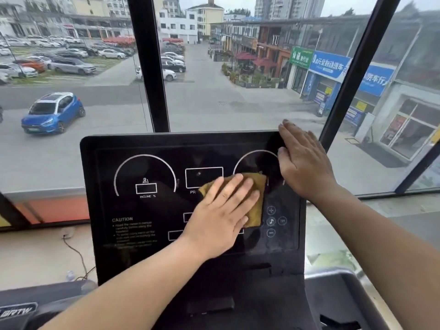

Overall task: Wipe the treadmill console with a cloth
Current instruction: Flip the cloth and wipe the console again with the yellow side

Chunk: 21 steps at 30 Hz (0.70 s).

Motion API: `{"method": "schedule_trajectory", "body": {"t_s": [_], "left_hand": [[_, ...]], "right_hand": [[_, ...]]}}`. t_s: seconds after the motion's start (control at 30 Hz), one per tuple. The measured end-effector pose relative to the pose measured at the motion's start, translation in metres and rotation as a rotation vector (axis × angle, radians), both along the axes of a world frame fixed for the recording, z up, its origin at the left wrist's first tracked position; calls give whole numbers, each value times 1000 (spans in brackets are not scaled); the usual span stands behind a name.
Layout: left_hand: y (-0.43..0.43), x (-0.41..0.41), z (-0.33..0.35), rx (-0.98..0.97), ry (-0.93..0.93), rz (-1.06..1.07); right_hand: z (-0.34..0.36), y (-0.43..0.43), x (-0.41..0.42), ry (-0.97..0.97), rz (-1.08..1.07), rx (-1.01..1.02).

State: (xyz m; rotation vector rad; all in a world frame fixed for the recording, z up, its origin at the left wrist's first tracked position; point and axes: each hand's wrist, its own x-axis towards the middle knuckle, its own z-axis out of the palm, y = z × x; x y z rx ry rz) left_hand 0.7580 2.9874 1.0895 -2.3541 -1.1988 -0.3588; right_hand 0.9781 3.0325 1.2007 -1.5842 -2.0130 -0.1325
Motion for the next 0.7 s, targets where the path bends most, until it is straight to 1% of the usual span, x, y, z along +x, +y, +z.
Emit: {"method": "schedule_trajectory", "body": {"t_s": [0.07, 0.1, 0.13, 0.2, 0.27, 0.3, 0.37, 0.43, 0.53, 0.63, 0.7], "left_hand": [[6, -4, 5, -46, 169, -129], [17, -3, 17, -23, 206, -156], [30, 1, 32, 6, 197, -151], [49, 12, 62, 59, 45, -78], [52, 34, 67, 88, -107, 25], [49, 45, 60, 90, -140, 67], [37, 60, 38, 80, -115, 114], [30, 58, 25, 62, -71, 99], [36, 59, 37, 47, -13, 56], [46, 66, 56, 19, -54, 115], [46, 80, 52, 42, -105, 191]], "right_hand": [[-3, 2, 10, -20, 12, -8], [-6, 5, 13, -15, 32, 5], [-7, 7, 16, 4, 51, 20], [-6, 12, 21, 70, 101, 44], [-2, 17, 29, 197, 170, 54], [1, 20, 34, 264, 202, 42], [3, 22, 41, 332, 261, -2], [4, 23, 41, 360, 294, -44], [6, 22, 48, 395, 308, -96], [6, 22, 50, 376, 325, -105], [5, 23, 51, 349, 335, -95]]}}
